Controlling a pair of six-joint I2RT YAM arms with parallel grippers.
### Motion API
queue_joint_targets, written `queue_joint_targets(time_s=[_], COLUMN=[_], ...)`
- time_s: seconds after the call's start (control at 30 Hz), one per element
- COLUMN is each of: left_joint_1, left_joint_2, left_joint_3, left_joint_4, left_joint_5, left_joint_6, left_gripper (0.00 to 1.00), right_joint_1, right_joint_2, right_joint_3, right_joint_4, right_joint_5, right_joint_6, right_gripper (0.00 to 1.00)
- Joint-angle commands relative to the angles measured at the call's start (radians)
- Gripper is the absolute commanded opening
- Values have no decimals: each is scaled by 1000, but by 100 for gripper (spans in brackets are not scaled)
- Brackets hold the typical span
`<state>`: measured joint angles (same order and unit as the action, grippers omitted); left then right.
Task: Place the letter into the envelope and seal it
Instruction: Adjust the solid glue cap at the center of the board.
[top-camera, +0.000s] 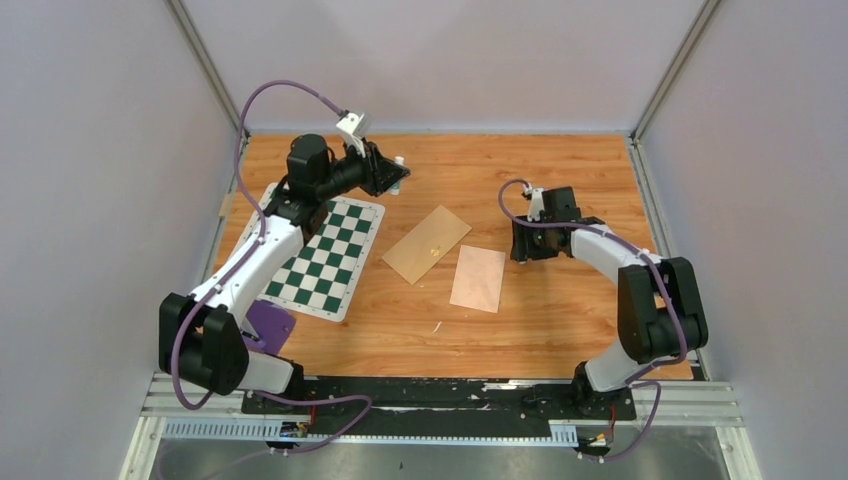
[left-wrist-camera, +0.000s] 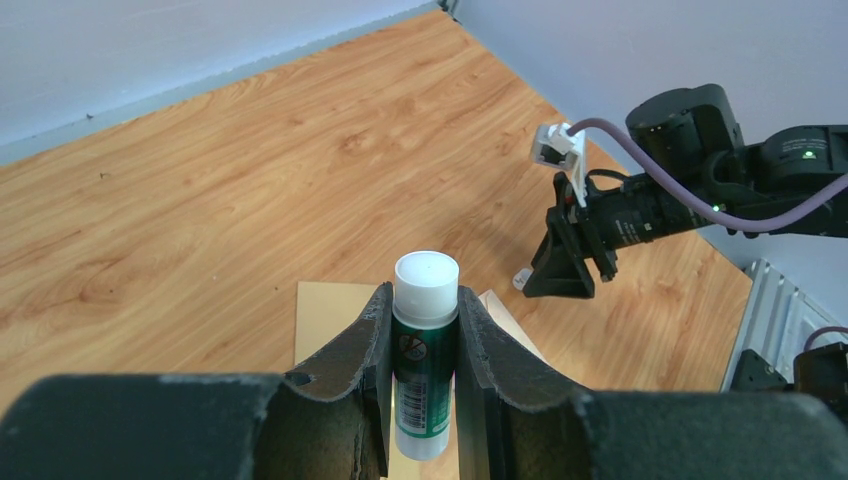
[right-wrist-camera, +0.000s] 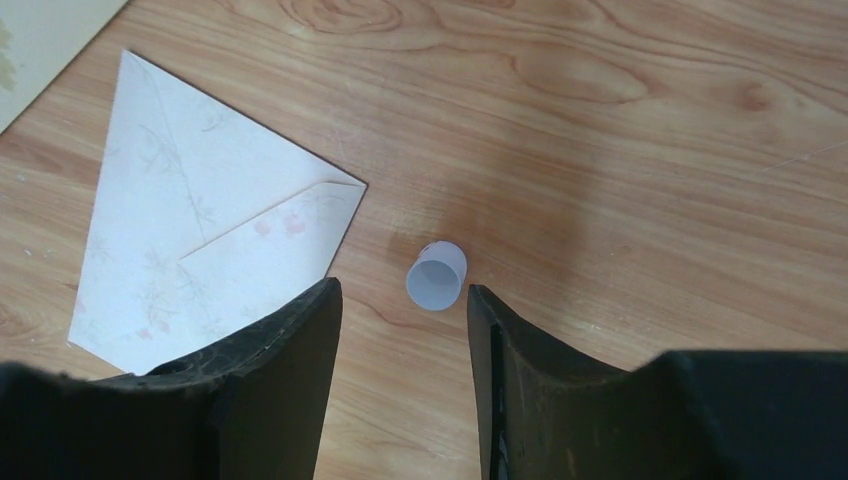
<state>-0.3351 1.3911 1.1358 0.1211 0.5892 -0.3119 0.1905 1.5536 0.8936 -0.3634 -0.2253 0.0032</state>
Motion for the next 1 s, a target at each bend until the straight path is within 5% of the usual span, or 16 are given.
queue_joint_targets(time_s=[0.0,0.23,0.63,0.97], left_joint_1=[-1,-1,-1,-1], left_joint_2=[-62,-78,-74,-26], left_joint_3=[-17,-31,-39,-21], left_joint_4=[25,4,-42,-51], left_joint_5=[-10,-13,11,53], left_joint_6=[6,16,79,62], left_gripper=[0,0,0,0], right_joint_1=[-3,-3,-1,138], right_joint_2=[37,98,50,-252], right_joint_3=[62,59,31,-172], right_joint_4=[-15,9,-8,12], right_joint_5=[41,84,38,-64], right_joint_6=[45,69,1,-413], right_gripper=[51,43,13,5])
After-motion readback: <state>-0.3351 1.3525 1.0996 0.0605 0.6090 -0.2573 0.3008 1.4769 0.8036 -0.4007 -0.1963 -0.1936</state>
